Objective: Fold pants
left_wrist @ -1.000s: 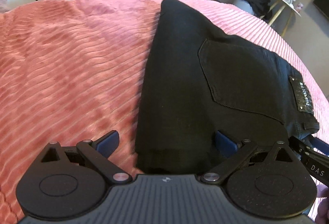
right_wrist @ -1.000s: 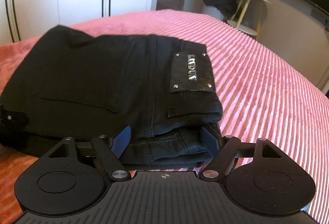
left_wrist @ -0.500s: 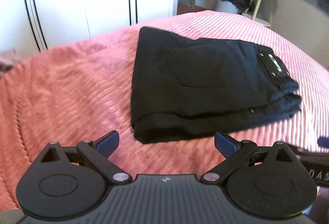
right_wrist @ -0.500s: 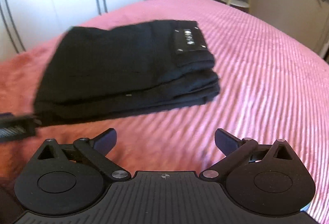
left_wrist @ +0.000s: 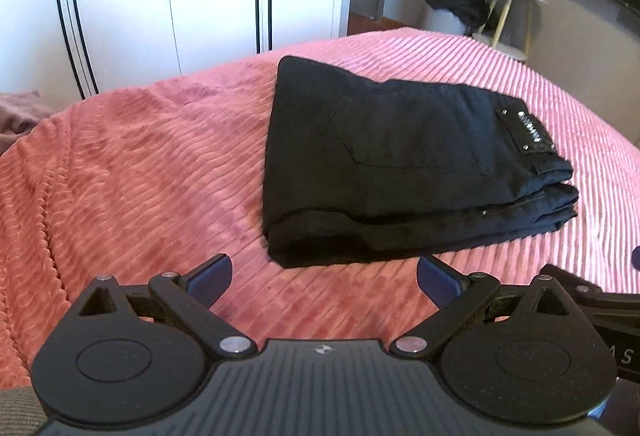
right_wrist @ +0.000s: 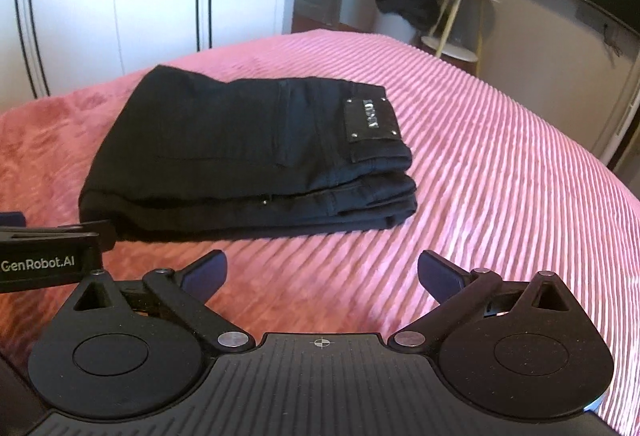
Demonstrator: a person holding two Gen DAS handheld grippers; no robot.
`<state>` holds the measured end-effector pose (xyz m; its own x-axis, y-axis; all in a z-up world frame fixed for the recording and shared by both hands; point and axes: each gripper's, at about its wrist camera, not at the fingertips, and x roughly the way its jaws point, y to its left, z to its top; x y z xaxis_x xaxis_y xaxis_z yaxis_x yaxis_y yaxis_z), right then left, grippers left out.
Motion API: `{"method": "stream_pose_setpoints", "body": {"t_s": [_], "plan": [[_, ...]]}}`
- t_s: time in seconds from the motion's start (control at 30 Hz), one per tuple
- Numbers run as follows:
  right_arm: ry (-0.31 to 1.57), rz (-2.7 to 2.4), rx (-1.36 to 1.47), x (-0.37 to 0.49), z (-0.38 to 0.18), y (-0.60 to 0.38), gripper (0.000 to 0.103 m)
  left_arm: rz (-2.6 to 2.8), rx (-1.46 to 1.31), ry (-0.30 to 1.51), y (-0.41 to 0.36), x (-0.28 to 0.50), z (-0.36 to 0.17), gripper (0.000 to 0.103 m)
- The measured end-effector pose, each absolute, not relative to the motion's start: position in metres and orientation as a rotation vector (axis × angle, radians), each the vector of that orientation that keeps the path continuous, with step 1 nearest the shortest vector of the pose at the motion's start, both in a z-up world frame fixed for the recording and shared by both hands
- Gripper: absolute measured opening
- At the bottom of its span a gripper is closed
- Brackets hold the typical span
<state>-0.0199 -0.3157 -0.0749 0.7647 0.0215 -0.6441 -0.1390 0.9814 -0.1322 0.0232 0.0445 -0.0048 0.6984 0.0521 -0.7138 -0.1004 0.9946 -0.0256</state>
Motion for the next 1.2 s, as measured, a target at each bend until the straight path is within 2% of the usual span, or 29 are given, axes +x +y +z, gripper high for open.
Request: {"method": "stream_pose_setpoints", "body": {"t_s": [1.2], "plan": [[0.722,0.085,-0.106,-0.013,-0.080,-0.327,0.103,0.091,0.008,0.832,0.037,0.030,-0.015,0.099]]}}
